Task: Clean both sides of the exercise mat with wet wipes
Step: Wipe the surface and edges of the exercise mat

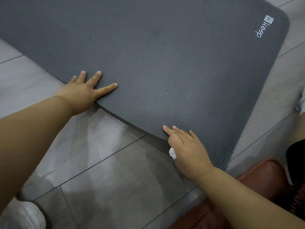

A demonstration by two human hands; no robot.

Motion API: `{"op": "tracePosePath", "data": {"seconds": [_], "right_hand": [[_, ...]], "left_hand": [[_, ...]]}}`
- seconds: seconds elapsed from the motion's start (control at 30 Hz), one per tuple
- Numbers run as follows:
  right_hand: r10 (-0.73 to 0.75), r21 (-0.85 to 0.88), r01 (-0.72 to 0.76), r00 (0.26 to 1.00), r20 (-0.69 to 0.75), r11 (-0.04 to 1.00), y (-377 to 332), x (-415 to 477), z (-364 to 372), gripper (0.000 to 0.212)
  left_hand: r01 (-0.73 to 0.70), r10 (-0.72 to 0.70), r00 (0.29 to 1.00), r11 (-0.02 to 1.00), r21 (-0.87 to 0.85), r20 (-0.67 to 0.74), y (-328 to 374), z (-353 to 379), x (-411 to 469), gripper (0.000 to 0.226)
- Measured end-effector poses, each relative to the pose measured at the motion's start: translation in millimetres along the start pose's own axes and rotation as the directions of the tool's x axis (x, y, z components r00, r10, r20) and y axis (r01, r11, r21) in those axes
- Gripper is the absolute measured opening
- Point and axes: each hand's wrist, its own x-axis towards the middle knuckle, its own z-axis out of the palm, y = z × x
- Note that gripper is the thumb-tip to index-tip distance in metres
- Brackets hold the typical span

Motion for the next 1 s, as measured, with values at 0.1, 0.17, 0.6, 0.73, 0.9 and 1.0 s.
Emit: {"op": "tracePosePath", "data": {"seconds": [0.1,0.17,0.6,0.73,0.9,1.0], "right_hand": [[0.015,-0.111,0.004,0.986,0.167,0.994,0.2,-2.7,13.9,0.054],[0.018,-0.153,0.018,0.973,0.229,0.988,0.2,-0.4,16.1,0.058],[-0.011,-0.060,0.054,0.825,0.565,0.997,8.0,-3.5,-12.1,0.013],[0.078,-0.191,0.058,0.769,0.634,0.980,16.5,-3.9,-18.4,0.038],[0.298,-0.263,-0.182,0.801,0.520,0.947,28.4,0.6,-39.8,0.047],[0.391,-0.293,-0.284,0.811,0.435,0.913,35.0,7.7,-56.9,0.036]], "left_hand": [[0.024,-0.025,0.999,0.999,0.037,0.029,6.0,2.1,-2.2,0.078],[0.051,-0.054,0.997,0.997,0.061,0.057,10.2,2.7,-7.5,0.076],[0.180,-0.187,0.954,0.982,0.053,0.234,41.0,8.8,-80.7,0.078],[0.188,-0.189,0.936,0.982,0.030,0.296,58.8,-1.8,-110.8,0.071],[0.067,-0.092,0.940,0.994,0.085,0.328,89.9,-31.3,-129.4,0.064],[-0.044,0.019,0.960,0.996,0.083,0.280,113.2,-46.1,-128.1,0.062]]}}
